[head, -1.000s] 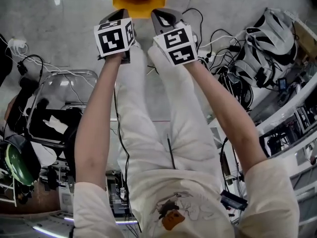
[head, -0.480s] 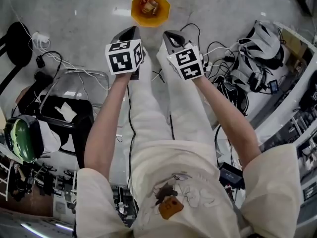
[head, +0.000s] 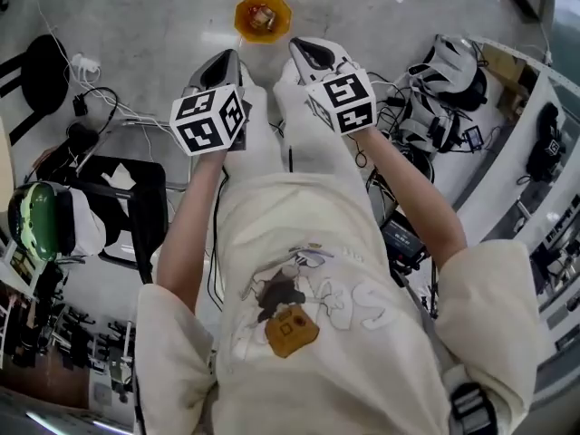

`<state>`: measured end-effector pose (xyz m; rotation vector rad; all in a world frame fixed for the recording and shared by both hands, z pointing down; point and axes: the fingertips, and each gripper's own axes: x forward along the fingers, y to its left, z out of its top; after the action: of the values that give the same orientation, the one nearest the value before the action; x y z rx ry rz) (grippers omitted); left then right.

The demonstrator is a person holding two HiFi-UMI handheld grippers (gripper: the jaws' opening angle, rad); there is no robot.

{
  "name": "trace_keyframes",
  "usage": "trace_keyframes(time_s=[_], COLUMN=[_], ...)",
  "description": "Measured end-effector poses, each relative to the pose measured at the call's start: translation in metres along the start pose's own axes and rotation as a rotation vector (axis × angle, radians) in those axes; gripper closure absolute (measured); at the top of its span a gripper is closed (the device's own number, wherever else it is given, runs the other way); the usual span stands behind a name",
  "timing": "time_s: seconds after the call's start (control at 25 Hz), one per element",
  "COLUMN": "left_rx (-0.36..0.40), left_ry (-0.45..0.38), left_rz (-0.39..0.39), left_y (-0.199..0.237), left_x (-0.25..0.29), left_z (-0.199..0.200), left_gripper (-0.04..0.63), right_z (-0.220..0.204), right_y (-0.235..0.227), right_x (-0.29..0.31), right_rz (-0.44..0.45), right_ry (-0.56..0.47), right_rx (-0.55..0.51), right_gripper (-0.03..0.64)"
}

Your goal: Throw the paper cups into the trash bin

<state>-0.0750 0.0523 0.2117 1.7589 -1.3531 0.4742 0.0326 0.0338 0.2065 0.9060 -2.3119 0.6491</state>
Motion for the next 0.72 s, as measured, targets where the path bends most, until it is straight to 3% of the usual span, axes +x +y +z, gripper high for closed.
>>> trace_keyframes(time_s=[0.4,0.72], left_rx=[0.018,0.056], left_ry=[-0.188,-0.237], left_rz=[-0.058,-0.083], left_y=[-0.046,-0.058], left_x=[-0.134,-0.173], left_z=[0.06,0.072], left_gripper=[0.589,0.589], right_z=[0.082,0.093], right_y=[0.038,0.072], right_x=[-0.115,-0.161], right_rz=[-0.026,-0.054], right_ry=[-0.167,-0.23], right_rx=[0.028,0.066], right_gripper=[0.611,0.611])
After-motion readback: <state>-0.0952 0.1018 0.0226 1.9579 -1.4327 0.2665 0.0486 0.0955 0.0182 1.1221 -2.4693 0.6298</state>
